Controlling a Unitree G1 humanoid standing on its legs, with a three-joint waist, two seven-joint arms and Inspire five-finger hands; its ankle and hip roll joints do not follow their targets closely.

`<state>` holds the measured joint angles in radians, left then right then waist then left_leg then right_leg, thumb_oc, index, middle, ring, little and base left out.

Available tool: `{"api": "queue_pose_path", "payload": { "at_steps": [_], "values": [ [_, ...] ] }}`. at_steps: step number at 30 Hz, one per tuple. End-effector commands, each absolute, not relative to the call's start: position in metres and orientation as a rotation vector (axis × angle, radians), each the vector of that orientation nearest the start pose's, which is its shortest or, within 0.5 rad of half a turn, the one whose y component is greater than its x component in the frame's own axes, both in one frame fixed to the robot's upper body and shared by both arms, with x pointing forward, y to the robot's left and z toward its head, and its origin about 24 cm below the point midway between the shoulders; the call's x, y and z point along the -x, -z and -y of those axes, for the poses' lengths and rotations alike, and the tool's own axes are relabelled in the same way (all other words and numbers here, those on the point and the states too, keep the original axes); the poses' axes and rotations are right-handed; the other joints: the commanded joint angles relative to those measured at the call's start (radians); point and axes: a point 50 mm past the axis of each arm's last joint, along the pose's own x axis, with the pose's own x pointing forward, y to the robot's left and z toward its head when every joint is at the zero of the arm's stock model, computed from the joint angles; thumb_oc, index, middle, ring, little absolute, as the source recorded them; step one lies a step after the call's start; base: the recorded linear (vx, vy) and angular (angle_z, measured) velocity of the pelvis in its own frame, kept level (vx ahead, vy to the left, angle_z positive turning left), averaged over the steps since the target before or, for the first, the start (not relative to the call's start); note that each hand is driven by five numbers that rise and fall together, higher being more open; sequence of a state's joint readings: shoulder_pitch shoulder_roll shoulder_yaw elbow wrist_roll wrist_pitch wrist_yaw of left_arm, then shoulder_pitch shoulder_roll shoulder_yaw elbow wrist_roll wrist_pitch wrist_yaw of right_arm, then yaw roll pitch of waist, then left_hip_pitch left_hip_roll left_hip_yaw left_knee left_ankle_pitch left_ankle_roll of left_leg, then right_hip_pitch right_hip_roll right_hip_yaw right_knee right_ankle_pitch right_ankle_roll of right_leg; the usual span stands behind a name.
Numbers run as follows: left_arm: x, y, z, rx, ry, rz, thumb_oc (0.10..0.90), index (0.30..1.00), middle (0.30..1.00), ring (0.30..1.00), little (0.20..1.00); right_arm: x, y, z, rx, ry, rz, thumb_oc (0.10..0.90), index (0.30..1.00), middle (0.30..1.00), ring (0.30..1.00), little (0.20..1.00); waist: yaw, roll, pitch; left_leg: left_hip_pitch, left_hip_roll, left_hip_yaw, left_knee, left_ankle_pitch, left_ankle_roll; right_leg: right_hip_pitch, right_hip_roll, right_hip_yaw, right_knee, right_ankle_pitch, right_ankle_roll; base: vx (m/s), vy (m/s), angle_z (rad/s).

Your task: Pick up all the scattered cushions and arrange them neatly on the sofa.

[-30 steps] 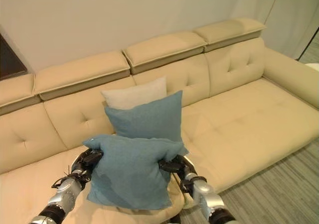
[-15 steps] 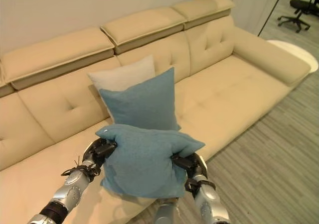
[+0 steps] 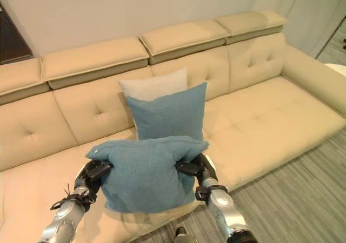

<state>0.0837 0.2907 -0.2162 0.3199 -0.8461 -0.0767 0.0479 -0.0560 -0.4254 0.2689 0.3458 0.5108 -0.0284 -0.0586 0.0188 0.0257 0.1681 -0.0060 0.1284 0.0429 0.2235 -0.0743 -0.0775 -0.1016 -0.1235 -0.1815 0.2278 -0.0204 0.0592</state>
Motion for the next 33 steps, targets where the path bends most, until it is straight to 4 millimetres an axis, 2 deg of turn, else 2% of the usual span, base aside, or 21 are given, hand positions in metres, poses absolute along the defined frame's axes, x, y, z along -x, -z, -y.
{"api": "queue_pose_path", "payload": {
  "at_steps": [1,3,4,7,10,12,13,14,15,16,17,18,19,20,21,22,23,24,25,27,33],
  "values": [
    [-0.244,-0.015,-0.126,0.596,0.249,-0.147,0.400,0.300,0.300,0.300,0.300,-0.283,-0.062,0.108,-0.126,-0.418,0.045,0.400,0.300,0.300,0.300,0.300,-0.005,-0.055,-0.028,-0.043,-0.050,0.089,0.086,-0.042,0.031,0.112,0.025,-0.031,-0.081,-0.097,-0.003,-0.26,0.151,0.49],
    [-0.244,-0.015,-0.124,0.600,0.254,-0.151,0.400,0.300,0.300,0.300,0.300,-0.283,-0.062,0.108,-0.117,-0.423,0.046,0.400,0.300,0.300,0.300,0.300,-0.009,-0.058,-0.032,-0.017,-0.032,0.083,0.083,-0.042,0.025,0.113,0.017,-0.049,-0.089,-0.094,0.000,-0.17,0.160,0.57],
    [-0.245,-0.016,-0.123,0.600,0.264,-0.147,0.400,0.300,0.300,0.300,0.300,-0.284,-0.064,0.108,-0.105,-0.431,0.052,0.400,0.300,0.300,0.300,0.300,-0.013,-0.060,-0.038,0.026,0.005,0.086,0.074,-0.042,0.014,0.111,0.005,-0.078,-0.091,-0.092,0.005,-0.22,0.350,0.59],
    [-0.247,-0.022,-0.124,0.580,0.289,-0.106,0.400,0.300,0.300,0.300,0.300,-0.284,-0.066,0.112,-0.085,-0.436,0.067,0.400,0.300,0.300,0.300,0.300,-0.051,-0.056,-0.081,0.126,0.158,0.150,-0.051,0.044,-0.036,0.086,-0.069,-0.193,-0.072,-0.076,0.031,-0.13,0.435,0.89],
    [-0.252,-0.030,-0.128,0.510,0.300,-0.065,0.400,0.300,0.300,0.300,0.300,-0.285,-0.066,0.125,-0.078,-0.386,0.072,0.400,0.300,0.300,0.300,0.300,-0.063,-0.050,-0.086,0.099,0.256,0.226,-0.134,0.128,-0.084,0.112,-0.142,-0.253,-0.060,-0.070,0.066,0.02,0.494,1.29],
    [-0.254,-0.030,-0.131,0.492,0.299,-0.066,0.400,0.300,0.300,0.300,0.300,-0.283,-0.062,0.132,-0.073,-0.360,0.054,0.400,0.300,0.300,0.300,0.300,-0.070,-0.054,-0.087,0.096,0.259,0.264,-0.163,0.132,-0.095,0.131,-0.190,-0.304,-0.076,-0.028,0.088,-0.05,0.380,1.20],
    [-0.254,-0.030,-0.131,0.492,0.299,-0.066,0.400,0.300,0.300,0.300,0.300,-0.283,-0.062,0.132,-0.073,-0.360,0.054,0.400,0.300,0.300,0.300,0.300,-0.070,-0.054,-0.087,0.096,0.259,0.263,-0.164,0.132,-0.095,0.132,-0.190,-0.304,-0.077,-0.028,0.088,-0.01,0.493,1.12],
    [-0.251,-0.026,-0.132,0.484,0.296,-0.085,0.400,0.300,0.300,0.300,0.300,-0.280,-0.057,0.134,-0.075,-0.354,0.032,0.400,0.300,0.300,0.300,0.300,-0.069,-0.060,-0.089,0.072,0.229,0.280,-0.142,0.103,-0.101,0.151,-0.248,-0.327,-0.110,0.048,0.124,0.08,0.502,0.76],
    [-0.250,-0.024,-0.134,0.483,0.290,-0.095,0.400,0.300,0.300,0.300,0.300,-0.279,-0.053,0.134,-0.073,-0.353,0.014,0.400,0.300,0.300,0.300,0.300,-0.066,-0.067,-0.091,0.067,0.199,0.272,-0.132,0.078,-0.097,0.159,-0.277,-0.321,-0.124,0.082,0.138,0.10,0.691,0.62],
    [-0.248,-0.022,-0.135,0.474,0.287,-0.102,0.400,0.300,0.300,0.300,0.300,-0.277,-0.048,0.131,-0.072,-0.362,-0.009,0.400,0.300,0.300,0.300,0.300,-0.058,-0.075,-0.089,0.057,0.162,0.263,-0.117,0.040,-0.080,0.168,-0.310,-0.317,-0.128,0.110,0.149,0.12,0.360,0.37],
    [-0.248,-0.021,-0.136,0.473,0.286,-0.104,0.400,0.300,0.300,0.300,0.300,-0.276,-0.047,0.131,-0.073,-0.362,-0.011,0.400,0.300,0.300,0.300,0.300,-0.058,-0.073,-0.090,0.068,0.164,0.252,-0.116,0.021,-0.087,0.175,-0.306,-0.304,-0.124,0.098,0.163,0.07,0.348,0.31],
    [-0.249,-0.020,-0.136,0.450,0.292,-0.114,0.400,0.300,0.300,0.300,0.300,-0.277,-0.045,0.129,-0.069,-0.365,-0.021,0.400,0.300,0.300,0.300,0.300,-0.057,-0.086,-0.082,0.040,0.129,0.256,-0.092,0.006,-0.060,0.163,-0.340,-0.303,-0.106,0.129,0.150,0.08,0.259,0.36],
    [-0.250,-0.019,-0.137,0.429,0.294,-0.116,0.400,0.300,0.300,0.300,0.300,-0.275,-0.041,0.128,-0.075,-0.362,-0.042,0.400,0.300,0.300,0.300,0.300,-0.062,-0.088,-0.072,0.031,0.110,0.243,-0.070,-0.013,-0.043,0.151,-0.348,-0.261,-0.072,0.146,0.142,0.06,0.384,0.43],
    [-0.250,-0.019,-0.135,0.408,0.306,-0.122,0.400,0.300,0.300,0.300,0.300,-0.273,-0.039,0.127,-0.090,-0.360,-0.050,0.400,0.300,0.300,0.300,0.300,-0.072,-0.091,-0.068,0.025,0.090,0.229,-0.061,-0.025,-0.029,0.134,-0.333,-0.189,-0.043,0.150,0.135,0.23,0.564,0.79],
    [-0.251,-0.017,-0.131,0.395,0.321,-0.134,0.400,0.300,0.300,0.300,0.300,-0.268,-0.033,0.128,-0.128,-0.346,-0.075,0.400,0.300,0.300,0.300,0.300,-0.106,-0.079,-0.052,0.048,0.044,0.197,-0.080,-0.039,0.005,0.087,-0.231,-0.053,0.020,0.089,0.110,0.26,0.578,0.97],
    [-0.251,-0.015,-0.128,0.391,0.336,-0.148,0.400,0.300,0.300,0.300,0.300,-0.266,-0.031,0.126,-0.151,-0.348,-0.080,0.400,0.300,0.300,0.300,0.300,-0.116,-0.074,-0.049,0.063,0.025,0.188,-0.093,-0.040,0.018,0.064,-0.183,-0.030,0.041,0.052,0.099,0.28,0.558,1.03],
    [-0.253,-0.015,-0.126,0.389,0.342,-0.147,0.400,0.300,0.300,0.300,0.300,-0.265,-0.031,0.125,-0.180,-0.344,-0.083,0.400,0.300,0.300,0.300,0.300,-0.124,-0.072,-0.045,0.079,0.010,0.183,-0.104,-0.046,0.027,0.045,-0.148,-0.036,0.052,0.027,0.089,0.14,0.223,0.62],
    [-0.253,-0.015,-0.126,0.389,0.342,-0.147,0.400,0.300,0.300,0.300,0.300,-0.265,-0.031,0.125,-0.180,-0.344,-0.083,0.400,0.300,0.300,0.300,0.300,-0.125,-0.072,-0.047,0.076,0.010,0.183,-0.106,-0.043,0.027,0.043,-0.147,-0.037,0.049,0.029,0.088,0.23,0.302,0.39],
    [-0.257,-0.021,-0.121,0.367,0.351,-0.124,0.400,0.300,0.300,0.300,0.300,-0.265,-0.029,0.118,-0.246,-0.356,-0.089,0.400,0.300,0.300,0.300,0.300,-0.130,-0.068,-0.032,0.120,-0.019,0.177,-0.122,-0.071,0.044,0.000,-0.094,-0.097,0.057,-0.015,0.064,0.23,0.255,0.36],
    [-0.261,-0.025,-0.119,0.369,0.335,-0.102,0.400,0.300,0.300,0.300,0.300,-0.265,-0.030,0.114,-0.249,-0.367,-0.085,0.400,0.300,0.300,0.300,0.300,-0.138,-0.070,-0.028,0.165,-0.041,0.169,-0.138,-0.089,0.049,-0.046,-0.060,-0.174,0.044,-0.023,0.050,0.29,0.240,0.26],
    [-0.267,-0.029,-0.118,0.399,0.284,-0.076,0.400,0.300,0.300,0.300,0.300,-0.265,-0.030,0.113,-0.250,-0.375,-0.088,0.400,0.300,0.300,0.300,0.300,-0.150,-0.070,-0.035,0.241,-0.065,0.138,-0.118,-0.138,0.033,-0.092,-0.021,-0.301,-0.003,-0.036,0.038,0.29,0.039,0.13]
  ]
}}
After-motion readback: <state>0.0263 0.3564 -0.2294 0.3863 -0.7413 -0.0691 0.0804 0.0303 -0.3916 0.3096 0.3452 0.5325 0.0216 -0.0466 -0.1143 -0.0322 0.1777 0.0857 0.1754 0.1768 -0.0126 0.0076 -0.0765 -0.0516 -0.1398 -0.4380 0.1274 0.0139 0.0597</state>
